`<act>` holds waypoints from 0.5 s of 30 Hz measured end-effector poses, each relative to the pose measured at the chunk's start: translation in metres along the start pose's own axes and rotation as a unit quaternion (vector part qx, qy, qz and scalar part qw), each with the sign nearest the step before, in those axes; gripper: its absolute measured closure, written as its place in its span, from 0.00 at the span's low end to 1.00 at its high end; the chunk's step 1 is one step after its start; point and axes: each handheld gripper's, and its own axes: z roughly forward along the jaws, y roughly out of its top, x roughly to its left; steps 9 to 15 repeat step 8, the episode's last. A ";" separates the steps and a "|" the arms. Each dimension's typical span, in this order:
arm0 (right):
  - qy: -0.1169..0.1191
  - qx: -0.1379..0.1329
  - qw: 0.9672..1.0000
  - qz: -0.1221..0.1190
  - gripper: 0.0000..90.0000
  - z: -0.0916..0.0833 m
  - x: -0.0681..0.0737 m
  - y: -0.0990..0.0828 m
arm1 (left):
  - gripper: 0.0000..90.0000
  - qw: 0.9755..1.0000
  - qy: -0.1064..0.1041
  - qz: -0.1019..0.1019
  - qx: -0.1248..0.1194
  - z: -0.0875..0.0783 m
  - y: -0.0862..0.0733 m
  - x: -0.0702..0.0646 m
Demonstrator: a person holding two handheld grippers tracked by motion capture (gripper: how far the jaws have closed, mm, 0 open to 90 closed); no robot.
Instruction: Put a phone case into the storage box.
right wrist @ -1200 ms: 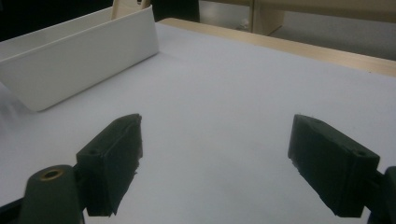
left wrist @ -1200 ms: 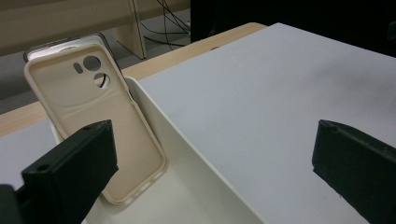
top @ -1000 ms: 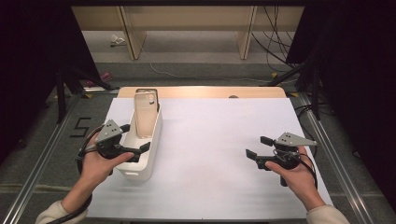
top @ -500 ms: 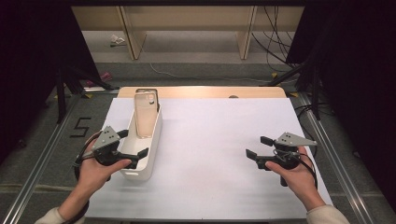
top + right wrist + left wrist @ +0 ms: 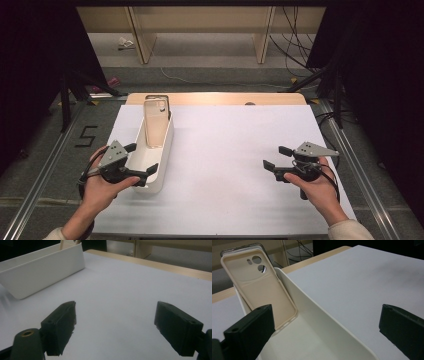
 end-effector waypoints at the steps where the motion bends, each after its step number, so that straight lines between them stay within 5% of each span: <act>1: 0.000 -0.001 1.000 0.000 0.21 0.000 0.000 0.000 | 0.00 1.000 0.000 0.000 -0.001 0.000 0.000 0.000; 15: 0.000 -0.001 1.000 0.001 0.21 0.000 0.000 0.000 | 0.00 1.000 -0.007 0.001 -0.003 0.001 -0.001 -0.001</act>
